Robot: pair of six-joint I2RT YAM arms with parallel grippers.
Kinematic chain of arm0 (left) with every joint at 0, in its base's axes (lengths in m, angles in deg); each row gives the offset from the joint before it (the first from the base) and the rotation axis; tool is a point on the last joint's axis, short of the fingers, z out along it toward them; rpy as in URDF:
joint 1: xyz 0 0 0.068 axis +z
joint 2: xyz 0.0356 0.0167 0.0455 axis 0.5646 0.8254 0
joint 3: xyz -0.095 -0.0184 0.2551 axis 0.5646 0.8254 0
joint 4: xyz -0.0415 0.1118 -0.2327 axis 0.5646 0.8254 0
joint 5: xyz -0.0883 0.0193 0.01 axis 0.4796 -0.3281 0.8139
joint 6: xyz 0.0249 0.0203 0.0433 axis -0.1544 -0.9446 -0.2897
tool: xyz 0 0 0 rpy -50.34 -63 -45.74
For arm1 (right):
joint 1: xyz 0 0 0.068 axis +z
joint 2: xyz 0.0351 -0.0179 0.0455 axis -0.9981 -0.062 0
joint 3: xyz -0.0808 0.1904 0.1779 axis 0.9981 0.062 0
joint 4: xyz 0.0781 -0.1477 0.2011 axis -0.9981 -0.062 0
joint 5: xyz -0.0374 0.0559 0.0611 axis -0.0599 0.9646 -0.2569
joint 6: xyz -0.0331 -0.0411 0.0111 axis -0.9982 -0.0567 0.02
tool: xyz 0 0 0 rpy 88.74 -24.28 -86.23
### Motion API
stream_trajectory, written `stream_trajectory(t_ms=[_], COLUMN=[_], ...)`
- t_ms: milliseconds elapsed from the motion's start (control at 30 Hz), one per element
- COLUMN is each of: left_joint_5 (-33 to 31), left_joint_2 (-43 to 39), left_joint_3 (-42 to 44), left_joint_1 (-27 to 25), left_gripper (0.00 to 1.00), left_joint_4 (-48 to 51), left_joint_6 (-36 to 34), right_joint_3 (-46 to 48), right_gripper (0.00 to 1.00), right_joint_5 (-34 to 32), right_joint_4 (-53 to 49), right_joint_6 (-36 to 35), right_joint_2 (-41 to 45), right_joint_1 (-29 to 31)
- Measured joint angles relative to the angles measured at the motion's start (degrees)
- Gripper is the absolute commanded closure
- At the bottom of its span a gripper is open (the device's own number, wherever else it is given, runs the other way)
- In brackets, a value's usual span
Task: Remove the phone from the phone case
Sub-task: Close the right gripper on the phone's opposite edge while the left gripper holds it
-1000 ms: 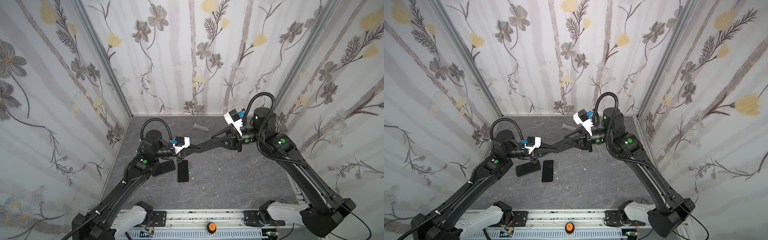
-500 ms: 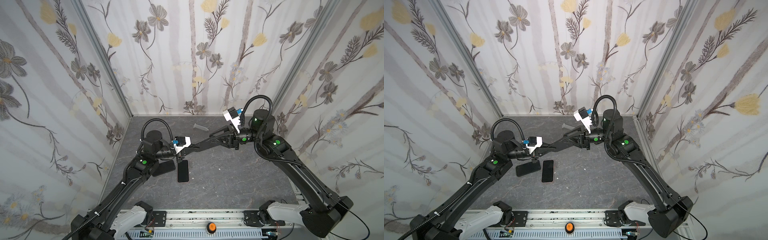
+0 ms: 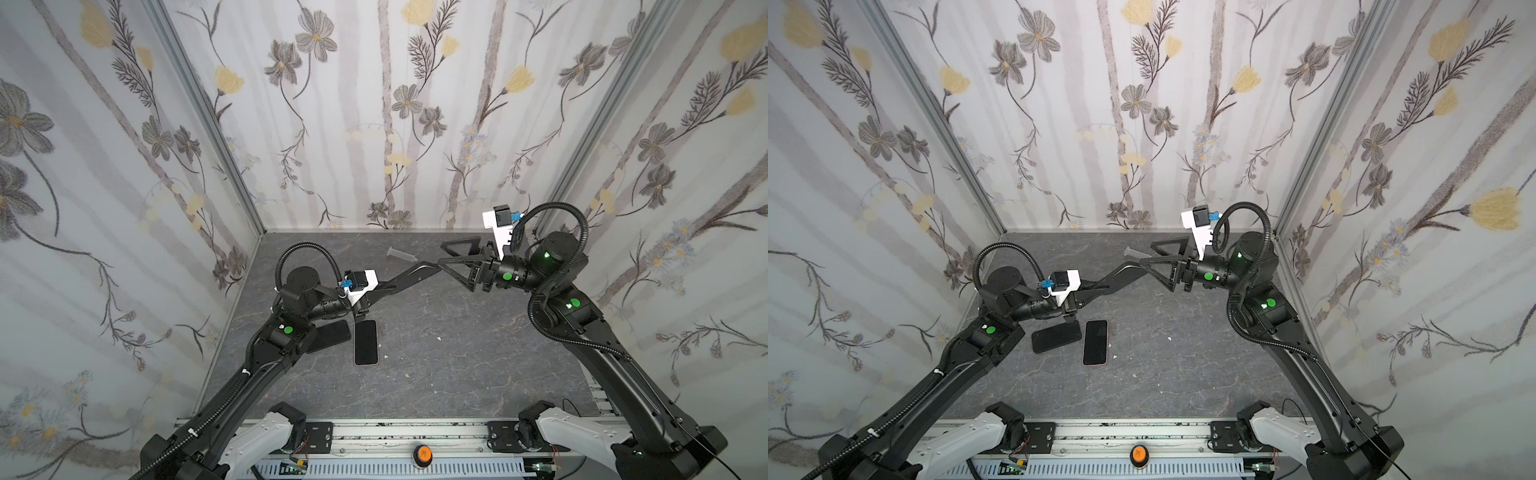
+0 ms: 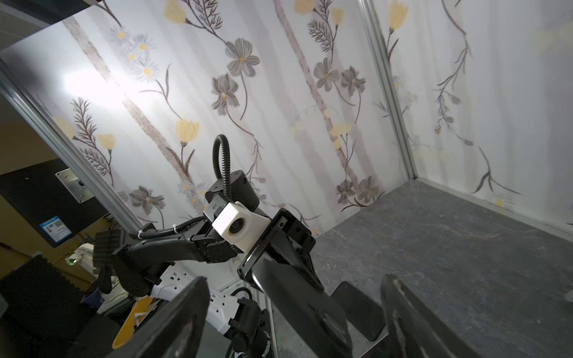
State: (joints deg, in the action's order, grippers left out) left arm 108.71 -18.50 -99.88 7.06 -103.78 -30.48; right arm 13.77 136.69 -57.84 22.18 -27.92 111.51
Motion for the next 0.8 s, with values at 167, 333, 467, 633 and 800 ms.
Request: stream_trajectory(t_ms=[167,333,467,633,800], left_joint_5=[2.9,0.9,-4.0,-6.1,-5.2], left_joint_2=[2.1,5.7,11.2,15.0,16.6], left_joint_3=[0.5,3.9,5.9,5.9,5.4], left_joint_1=[0.0,-0.3,-1.6,-4.4,-5.5], left_gripper=[1.00,1.00,1.00,1.00,1.00], left_joint_4=[-13.2,-36.2,-54.9,-66.7,-71.7], left_joint_6=[17.2,38.8,55.1,64.1,65.9], right_joint_3=[6.6,11.6,12.3,11.2,8.8], right_gripper=[0.14,0.16,0.17,0.19,0.24], right_joint_5=[-4.5,-7.6,-10.5,-13.0,-13.9], right_joint_4=[10.5,24.1,34.8,42.7,44.4], right_joint_6=[1.8,5.7,9.5,13.5,15.9], right_joint_2=[4.2,5.4,3.5,-0.8,-3.9], right_joint_1=[-1.4,-0.8,2.5,6.1,8.6])
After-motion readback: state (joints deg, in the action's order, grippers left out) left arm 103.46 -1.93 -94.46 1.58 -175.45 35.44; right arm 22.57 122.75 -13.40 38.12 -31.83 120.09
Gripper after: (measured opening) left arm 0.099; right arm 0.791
